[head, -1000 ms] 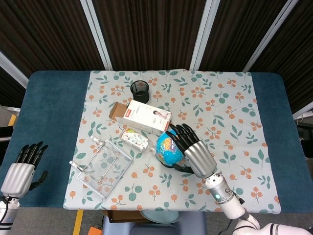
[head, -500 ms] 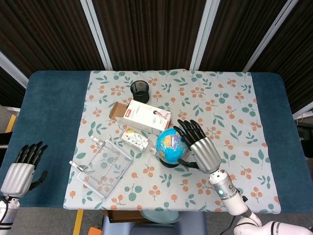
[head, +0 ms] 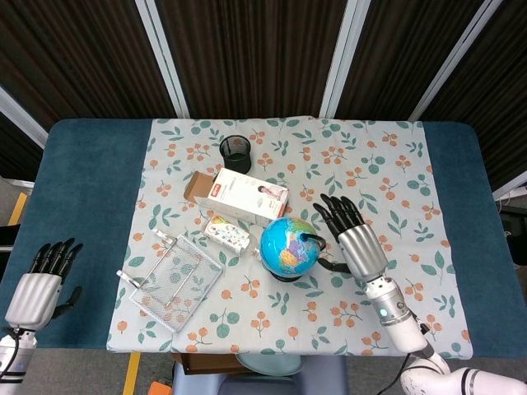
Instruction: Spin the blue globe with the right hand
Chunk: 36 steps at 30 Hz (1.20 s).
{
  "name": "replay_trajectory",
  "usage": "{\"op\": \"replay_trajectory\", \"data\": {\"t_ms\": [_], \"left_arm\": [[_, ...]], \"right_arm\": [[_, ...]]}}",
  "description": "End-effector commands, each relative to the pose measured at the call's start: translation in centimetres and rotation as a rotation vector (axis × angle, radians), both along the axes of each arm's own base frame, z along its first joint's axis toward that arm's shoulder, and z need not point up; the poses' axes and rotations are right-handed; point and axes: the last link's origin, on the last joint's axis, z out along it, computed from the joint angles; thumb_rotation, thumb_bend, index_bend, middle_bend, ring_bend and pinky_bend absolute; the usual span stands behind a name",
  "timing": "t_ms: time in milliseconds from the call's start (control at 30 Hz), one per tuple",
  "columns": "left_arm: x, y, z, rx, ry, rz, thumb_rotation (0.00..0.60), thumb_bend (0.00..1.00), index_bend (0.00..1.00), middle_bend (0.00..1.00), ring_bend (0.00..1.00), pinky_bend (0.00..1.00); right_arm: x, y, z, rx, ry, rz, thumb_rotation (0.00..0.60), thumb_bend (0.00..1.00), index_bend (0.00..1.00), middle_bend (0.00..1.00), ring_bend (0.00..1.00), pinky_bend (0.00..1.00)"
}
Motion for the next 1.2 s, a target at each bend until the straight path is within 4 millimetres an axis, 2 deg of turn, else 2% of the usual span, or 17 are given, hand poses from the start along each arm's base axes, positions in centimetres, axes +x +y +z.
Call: {"op": "replay_trajectory", "data": {"t_ms": [33,333,433,533,633,733,967,1200], "left_arm": [[0.0,0.1,0.0,0.001,0.002,0.002,0.600,0.43,0.00,0.00,0.00,0.04],[-0.2,0.2,0.1,0.010,0.002,0.009,0.600,0.43,0.00,0.00,0.00,0.04],[-0.2,0.2,0.2,0.017,0.000,0.011,0.600,0.42,0.00,0.00,0.00,0.04],[-0.1,0.1,0.1,0.013,0.001,0.009,0.600,0.42,0.00,0.00,0.00,0.04],[0.1,0.1,0.0,0.007,0.000,0.001,0.600,0.42,0.00,0.00,0.00,0.04],[0.1,0.0,0.0,0.006,-0.002,-0.003,0.600,0.42,0.00,0.00,0.00,0.04],[0.1,0.0,0.2,0.008,-0.009,-0.006,0.600,0.42,0.00,0.00,0.00,0.04],[0.0,0.0,0.7,0.022,-0.015,-0.006,0.600,0.42,0.00,0.00,0.00,0.04]], "right_arm": [[-0.4,-0.3,-0.1,0.000,0.007,-0.012,0.600,0.16,0.00,0.00,0.00,0.00],[-1.4,-0.4,0.1,-0.009,0.029,-0.026,0.600,0.16,0.00,0.00,0.00,0.00],[-2.7,2.2,1.4,-0.020,0.027,0.004,0.600,0.16,0.00,0.00,0.00,0.00],[-2.5,3.8,2.1,-0.005,0.008,0.046,0.600,0.16,0.00,0.00,0.00,0.00],[-1.6,4.9,2.6,0.017,-0.026,0.091,0.600,0.16,0.00,0.00,0.00,0.00],[-0.3,5.2,2.7,0.027,-0.060,0.119,0.600,0.16,0.00,0.00,0.00,0.00],[3.4,3.4,1.2,0.064,-0.095,0.129,0.600,0.16,0.00,0.00,0.00,0.00],[5.7,2.6,-0.5,0.117,-0.110,0.123,0.600,0.16,0.00,0.00,0.00,0.00]]}}
